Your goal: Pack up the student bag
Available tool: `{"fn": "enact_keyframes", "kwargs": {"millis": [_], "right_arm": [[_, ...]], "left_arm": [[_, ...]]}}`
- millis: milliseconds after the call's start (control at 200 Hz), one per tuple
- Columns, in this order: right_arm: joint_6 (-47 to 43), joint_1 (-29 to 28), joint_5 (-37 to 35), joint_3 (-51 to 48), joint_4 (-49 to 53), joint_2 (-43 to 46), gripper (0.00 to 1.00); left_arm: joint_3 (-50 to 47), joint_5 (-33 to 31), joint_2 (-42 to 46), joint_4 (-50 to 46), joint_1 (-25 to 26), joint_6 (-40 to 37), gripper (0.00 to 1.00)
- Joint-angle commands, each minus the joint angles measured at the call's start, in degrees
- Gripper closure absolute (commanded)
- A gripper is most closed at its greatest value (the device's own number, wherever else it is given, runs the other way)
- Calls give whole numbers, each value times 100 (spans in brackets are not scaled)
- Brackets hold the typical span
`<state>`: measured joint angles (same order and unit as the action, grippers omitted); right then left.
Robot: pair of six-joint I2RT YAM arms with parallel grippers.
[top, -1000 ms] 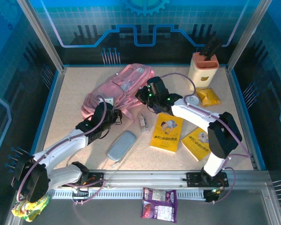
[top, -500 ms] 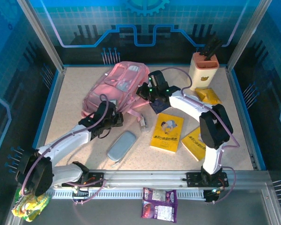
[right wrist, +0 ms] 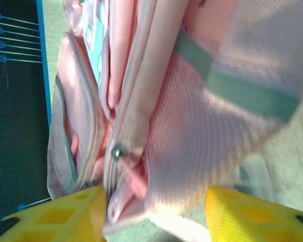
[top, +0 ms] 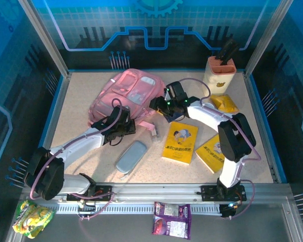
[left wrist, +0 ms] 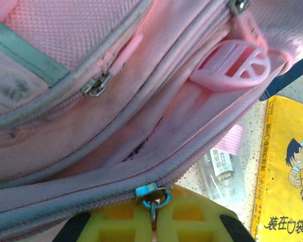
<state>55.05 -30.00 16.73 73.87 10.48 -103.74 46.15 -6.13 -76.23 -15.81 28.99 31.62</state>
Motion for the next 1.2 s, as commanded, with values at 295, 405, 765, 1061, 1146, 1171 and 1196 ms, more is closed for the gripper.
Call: {"fn": "enact_keyframes", "kwargs": {"millis": [295,405,765,1061,1146,1171,1196], "right_arm": [[1285,-692,204,-294,-1129,-152,33],[1543,-785,35,-225,-1296,-369,36],[1479,-965,-966,365,-1158,-867,79],[869,-927,-1252,571,-831,-797,100],[626,-857,-1216,673,-727,-782,100],[555,-844,-1203,756,-665,-806,100],[487,-818,-1203,834,-595,-833,100]], "left_arm": [[347,108,21,-17,27,107,100],[399,211,11,-53,27,73,100],[764,505,-25,-503,62,-216,100],[453,314,366,-1119,70,-260,100],[276,208,561,-1268,52,-213,100],[239,238,586,-1311,39,-211,100],[227,281,591,-1373,23,-213,100]]}}
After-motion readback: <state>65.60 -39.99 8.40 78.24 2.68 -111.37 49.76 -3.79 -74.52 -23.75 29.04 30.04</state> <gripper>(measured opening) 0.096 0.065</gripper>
